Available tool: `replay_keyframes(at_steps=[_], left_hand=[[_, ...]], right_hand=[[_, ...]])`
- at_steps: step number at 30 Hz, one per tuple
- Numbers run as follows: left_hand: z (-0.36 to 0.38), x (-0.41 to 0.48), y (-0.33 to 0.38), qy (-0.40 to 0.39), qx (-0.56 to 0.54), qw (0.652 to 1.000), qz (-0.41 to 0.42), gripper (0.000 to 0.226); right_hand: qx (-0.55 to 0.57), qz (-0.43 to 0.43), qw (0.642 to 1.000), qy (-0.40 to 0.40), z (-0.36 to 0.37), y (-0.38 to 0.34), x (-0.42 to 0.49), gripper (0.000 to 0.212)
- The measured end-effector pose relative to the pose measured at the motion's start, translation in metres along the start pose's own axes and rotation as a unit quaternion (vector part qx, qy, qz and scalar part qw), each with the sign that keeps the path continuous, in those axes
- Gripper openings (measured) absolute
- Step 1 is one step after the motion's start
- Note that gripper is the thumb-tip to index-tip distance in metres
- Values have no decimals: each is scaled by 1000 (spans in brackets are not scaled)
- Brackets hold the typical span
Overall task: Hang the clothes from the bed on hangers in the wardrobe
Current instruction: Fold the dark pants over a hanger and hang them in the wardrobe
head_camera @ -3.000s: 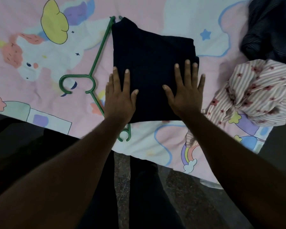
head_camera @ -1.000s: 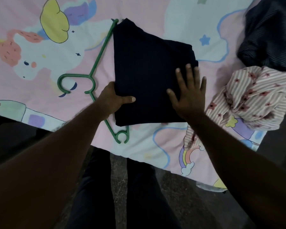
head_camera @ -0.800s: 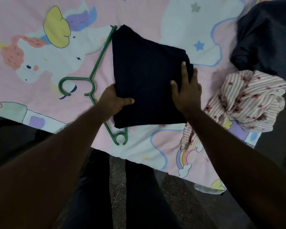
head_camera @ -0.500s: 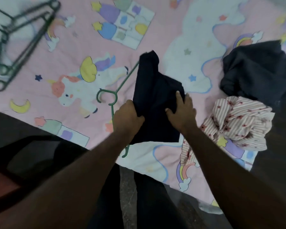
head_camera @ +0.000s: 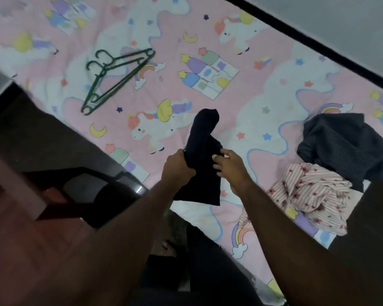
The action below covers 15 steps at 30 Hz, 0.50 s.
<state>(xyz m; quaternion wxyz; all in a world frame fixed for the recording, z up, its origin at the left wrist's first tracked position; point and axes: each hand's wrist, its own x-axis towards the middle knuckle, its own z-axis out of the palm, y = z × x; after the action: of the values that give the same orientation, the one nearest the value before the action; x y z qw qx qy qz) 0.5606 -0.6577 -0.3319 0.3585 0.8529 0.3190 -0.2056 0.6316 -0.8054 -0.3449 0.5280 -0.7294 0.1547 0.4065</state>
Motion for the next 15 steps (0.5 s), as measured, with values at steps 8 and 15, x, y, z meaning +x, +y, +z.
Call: replay_keyframes(at_steps=[8,15], left_hand=[[-33,-94,-36,77,-2,997,-17,32],[-26,-263,-81,216,191,958,5,42]], right_hand=[[71,-12,989,-133,56,31,-125,38],[41,-27,989,-142,123,53,-221,57]])
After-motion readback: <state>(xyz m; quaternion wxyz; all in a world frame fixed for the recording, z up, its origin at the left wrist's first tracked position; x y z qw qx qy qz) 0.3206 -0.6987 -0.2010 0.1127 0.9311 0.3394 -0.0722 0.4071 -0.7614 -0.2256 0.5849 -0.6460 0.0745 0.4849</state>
